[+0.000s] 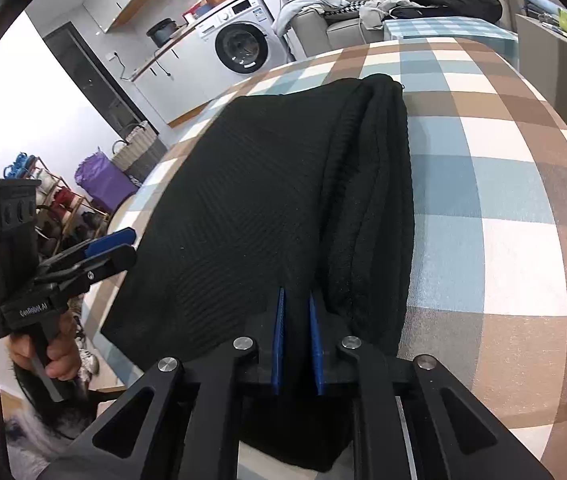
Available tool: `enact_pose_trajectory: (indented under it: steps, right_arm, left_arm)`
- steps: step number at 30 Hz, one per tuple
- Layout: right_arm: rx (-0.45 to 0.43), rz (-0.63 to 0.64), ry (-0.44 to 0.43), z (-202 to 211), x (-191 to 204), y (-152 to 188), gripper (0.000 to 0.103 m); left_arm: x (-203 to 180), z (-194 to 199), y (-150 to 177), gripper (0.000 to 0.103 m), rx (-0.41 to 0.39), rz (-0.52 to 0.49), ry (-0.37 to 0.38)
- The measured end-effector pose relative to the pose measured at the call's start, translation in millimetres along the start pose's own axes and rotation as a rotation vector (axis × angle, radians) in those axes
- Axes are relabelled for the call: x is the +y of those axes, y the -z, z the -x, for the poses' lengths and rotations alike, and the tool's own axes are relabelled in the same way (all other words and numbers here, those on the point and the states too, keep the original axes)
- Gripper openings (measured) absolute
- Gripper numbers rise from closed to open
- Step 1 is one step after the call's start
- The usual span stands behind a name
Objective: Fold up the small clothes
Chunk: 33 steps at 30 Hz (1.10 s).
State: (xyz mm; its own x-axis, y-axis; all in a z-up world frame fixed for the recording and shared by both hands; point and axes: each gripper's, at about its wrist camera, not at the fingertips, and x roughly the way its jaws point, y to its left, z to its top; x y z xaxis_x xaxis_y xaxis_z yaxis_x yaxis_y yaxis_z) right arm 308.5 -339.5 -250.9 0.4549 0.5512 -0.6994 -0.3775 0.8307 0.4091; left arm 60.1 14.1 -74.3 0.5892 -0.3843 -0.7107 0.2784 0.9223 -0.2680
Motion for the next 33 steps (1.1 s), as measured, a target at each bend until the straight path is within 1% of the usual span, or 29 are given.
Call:
enact_pose_trajectory:
  steps: [4, 7, 9, 11, 14, 16, 17, 18, 19, 20, 22, 24, 26, 27, 28, 30, 33]
  right_arm:
    - [0.003, -0.022, -0.029, -4, -5, -1, 0.013]
    - [-0.012, -0.008, -0.028, 0, -4, 1, 0.013]
    - [-0.024, 0.002, -0.018, 0, -2, 1, 0.012]
    - [-0.035, 0.013, -0.01, 3, 1, 4, 0.009]
    - [-0.06, 0.026, -0.019, 13, 9, 4, 0.009]
    - [-0.05, 0.042, 0.01, 13, 11, 4, 0.009]
    - [-0.029, 0.056, 0.045, 10, 11, 6, 0.01]
    - [-0.013, 0.046, 0.06, 5, 9, 8, 0.011]
    - [-0.024, 0.028, 0.045, 6, 7, 9, 0.012]
    - [-0.036, 0.01, 0.027, 9, 5, 10, 0.017]
    - [-0.038, 0.004, 0.032, 16, 3, 11, 0.024]
    - [-0.06, -0.004, 0.035, 26, 1, 13, 0.033]
    - [-0.081, -0.018, 0.067, 34, -2, 16, 0.064]
    - [-0.085, -0.027, 0.075, 36, -3, 19, 0.068]
    - [-0.081, -0.033, 0.067, 38, -4, 22, 0.069]
    - [-0.083, -0.051, 0.033, 41, -6, 27, 0.069]
    - [-0.073, -0.064, -0.007, 39, -6, 32, 0.069]
  left_arm:
    - [-22, -11, 11, 0.068, 0.044, -0.083, 0.01]
    - [-33, -20, 22, 0.068, 0.066, -0.138, -0.047]
    - [-36, -24, 29, 0.069, 0.079, -0.147, -0.07]
    - [-37, -27, 33, 0.071, 0.083, -0.146, -0.072]
    - [-38, -25, 36, 0.073, 0.082, -0.148, -0.065]
    - [-36, -24, 38, 0.074, 0.083, -0.143, -0.057]
    - [-36, -24, 38, 0.074, 0.084, -0.142, -0.055]
    - [-35, -23, 38, 0.074, 0.085, -0.142, -0.053]
    - [-35, -22, 37, 0.074, 0.084, -0.143, -0.055]
    - [-35, -20, 37, 0.074, 0.082, -0.145, -0.061]
    - [-33, -15, 38, 0.074, 0.073, -0.14, -0.067]
    - [-25, -7, 39, 0.074, 0.058, -0.11, -0.074]
    - [-15, 1, 41, 0.074, 0.045, -0.071, -0.089]
    - [-8, 7, 43, 0.074, 0.036, -0.051, -0.101]
    - [-2, 11, 45, 0.074, 0.029, -0.034, -0.112]
    - [11, 17, 49, 0.078, 0.019, 0.008, -0.139]
    - [30, 20, 56, 0.078, 0.031, 0.074, -0.126]
